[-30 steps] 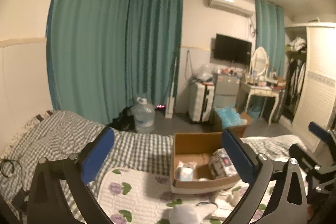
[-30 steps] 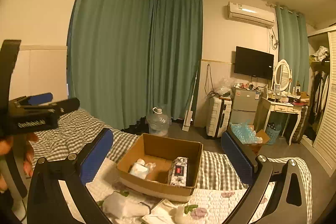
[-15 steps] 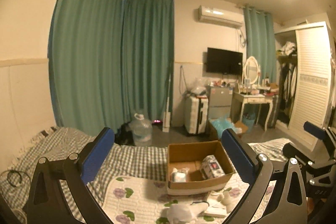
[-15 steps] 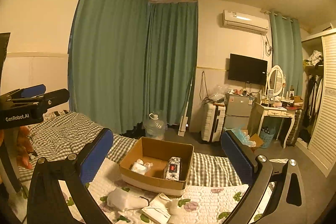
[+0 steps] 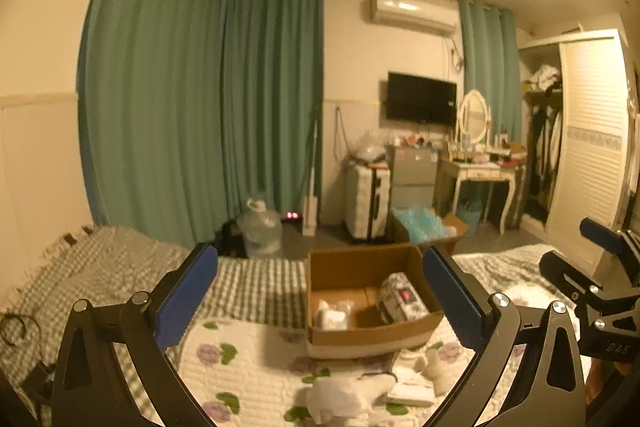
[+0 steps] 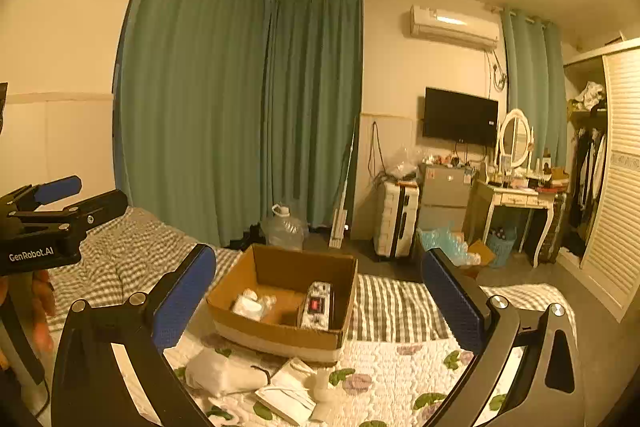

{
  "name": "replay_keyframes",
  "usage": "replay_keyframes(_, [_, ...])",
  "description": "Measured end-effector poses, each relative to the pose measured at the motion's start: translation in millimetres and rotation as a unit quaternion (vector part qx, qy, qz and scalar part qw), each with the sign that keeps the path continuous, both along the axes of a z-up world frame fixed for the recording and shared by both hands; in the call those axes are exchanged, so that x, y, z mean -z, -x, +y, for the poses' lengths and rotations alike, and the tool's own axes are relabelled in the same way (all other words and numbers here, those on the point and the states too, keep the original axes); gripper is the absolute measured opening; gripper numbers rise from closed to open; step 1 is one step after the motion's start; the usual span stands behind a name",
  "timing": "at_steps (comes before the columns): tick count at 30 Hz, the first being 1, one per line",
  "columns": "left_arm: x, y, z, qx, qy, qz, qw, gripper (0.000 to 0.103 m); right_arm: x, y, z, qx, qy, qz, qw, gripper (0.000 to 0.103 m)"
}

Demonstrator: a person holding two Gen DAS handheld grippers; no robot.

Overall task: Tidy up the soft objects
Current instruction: 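Move both open grippers back over the remaining soft items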

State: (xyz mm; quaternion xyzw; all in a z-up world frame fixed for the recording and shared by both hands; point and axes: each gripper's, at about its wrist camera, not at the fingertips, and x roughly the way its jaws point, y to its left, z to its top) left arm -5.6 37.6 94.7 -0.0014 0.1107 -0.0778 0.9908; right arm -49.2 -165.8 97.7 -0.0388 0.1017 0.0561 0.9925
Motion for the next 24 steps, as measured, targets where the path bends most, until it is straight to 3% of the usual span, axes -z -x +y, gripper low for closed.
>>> replay_keyframes(6, [32.9, -23.4, -7.4, 0.015, 0.005, 0.056, 0.9983, 0.103, 33.0, -23.3, -4.2, 0.000, 0.005, 0.034, 0.999, 0.103])
replay_keyframes(14, [85.7, -51.1, -22.2, 0.022, -0.023, 0.116, 0.9928, 0.103, 92.3, -56.1, -7.5, -0.007, 0.013, 0.110, 0.994, 0.103])
replay_keyframes(24, [160.1, -82.4, -34.7, 0.042, -0.049, 0.212, 0.9750, 0.103, 157.4, -93.8, -17.5, 0.010, -0.003, 0.199, 0.980, 0.103])
